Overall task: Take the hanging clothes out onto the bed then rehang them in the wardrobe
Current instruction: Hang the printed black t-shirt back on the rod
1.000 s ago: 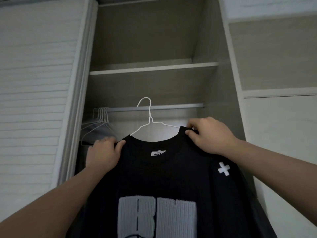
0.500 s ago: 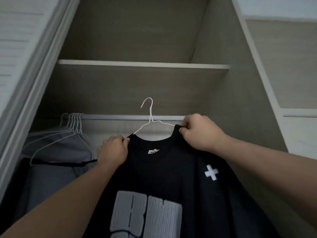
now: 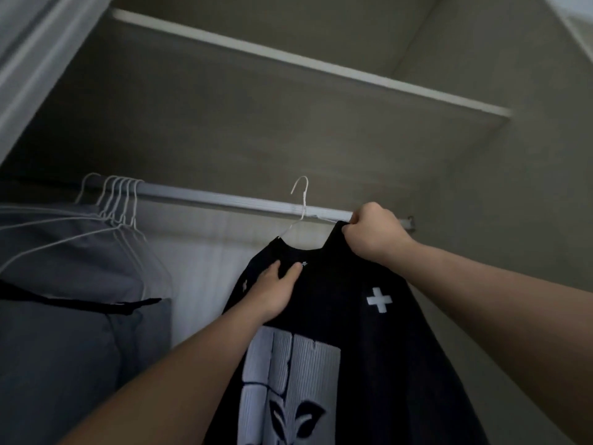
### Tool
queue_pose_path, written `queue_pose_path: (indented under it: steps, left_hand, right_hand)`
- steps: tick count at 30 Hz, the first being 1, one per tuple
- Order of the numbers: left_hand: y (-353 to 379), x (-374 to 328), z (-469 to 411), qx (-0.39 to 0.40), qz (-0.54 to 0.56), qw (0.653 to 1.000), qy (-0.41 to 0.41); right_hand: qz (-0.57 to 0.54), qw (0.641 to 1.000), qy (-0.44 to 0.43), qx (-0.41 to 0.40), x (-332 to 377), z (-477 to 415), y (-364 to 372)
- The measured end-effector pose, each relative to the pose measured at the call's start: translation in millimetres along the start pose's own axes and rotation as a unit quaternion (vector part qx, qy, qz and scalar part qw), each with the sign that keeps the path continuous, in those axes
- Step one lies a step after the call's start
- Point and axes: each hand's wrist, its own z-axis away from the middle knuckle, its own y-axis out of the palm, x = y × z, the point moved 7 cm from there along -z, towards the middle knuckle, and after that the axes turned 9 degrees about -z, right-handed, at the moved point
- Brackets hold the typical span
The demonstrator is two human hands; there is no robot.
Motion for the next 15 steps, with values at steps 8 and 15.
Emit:
queue_pose_path:
  steps: [8, 15]
  left_hand:
    - [12.0, 34.1, -16.1, 0.028, 0.036, 0.998, 0.035]
    - [17.9, 47.1, -20.1, 0.034, 0.052, 0.998, 0.024]
  right_hand:
    - [-0.019, 0.999, 0.038, 0.003, -2.0, -5.4, 46.9]
    - [-0.029, 0.998, 0.042, 0.023, -1.8, 4.0, 61.2]
